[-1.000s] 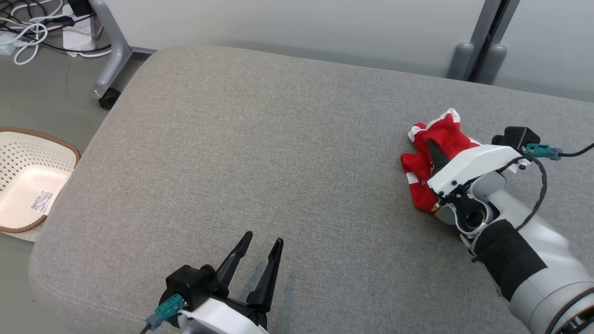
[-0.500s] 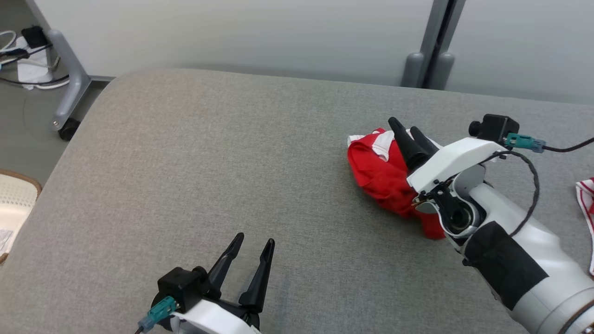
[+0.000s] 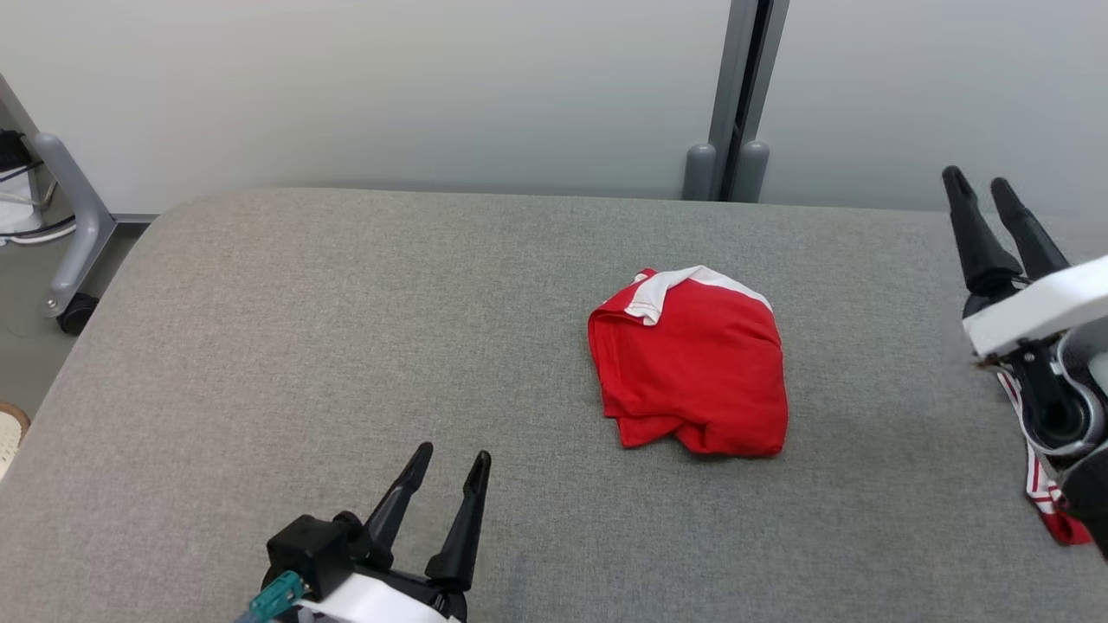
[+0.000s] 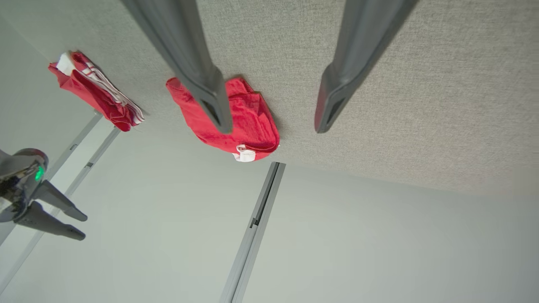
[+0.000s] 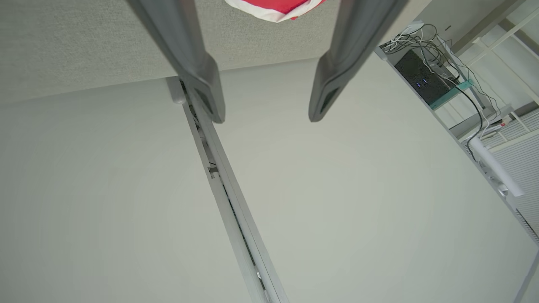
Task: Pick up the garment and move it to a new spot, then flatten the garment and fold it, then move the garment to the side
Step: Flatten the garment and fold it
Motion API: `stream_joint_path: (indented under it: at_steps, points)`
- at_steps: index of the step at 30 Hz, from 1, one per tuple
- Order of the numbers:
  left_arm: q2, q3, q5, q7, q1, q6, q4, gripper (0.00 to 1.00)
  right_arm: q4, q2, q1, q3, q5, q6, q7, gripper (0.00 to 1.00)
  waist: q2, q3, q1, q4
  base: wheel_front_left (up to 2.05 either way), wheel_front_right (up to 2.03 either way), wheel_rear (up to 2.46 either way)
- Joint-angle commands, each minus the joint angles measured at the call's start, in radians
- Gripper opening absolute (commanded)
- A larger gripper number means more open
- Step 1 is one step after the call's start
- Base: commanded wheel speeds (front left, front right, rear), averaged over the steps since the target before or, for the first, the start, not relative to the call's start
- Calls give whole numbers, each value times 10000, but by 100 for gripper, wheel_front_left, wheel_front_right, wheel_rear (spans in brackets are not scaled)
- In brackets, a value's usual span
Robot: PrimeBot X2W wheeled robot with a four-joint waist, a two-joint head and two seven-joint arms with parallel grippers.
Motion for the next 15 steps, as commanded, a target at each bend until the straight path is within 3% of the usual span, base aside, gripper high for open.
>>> stream_joint_path:
  at_steps: [1,9,15]
  points:
    - [52,152,104,2,135,-14,-162,100,-297,168,691,-599,-493,3,-34,100,-1,-8,0,21,0,0,0]
    - [42,389,282,2,278,-14,-442,100,-1160,718,2257,-2387,-2298,2,-40,100,-1,-8,0,77,0,0,0]
    - [36,300,317,3,202,-14,-457,100,-1005,1149,2232,-2086,-3671,2,51,100,-1,114,0,236,0,0,0]
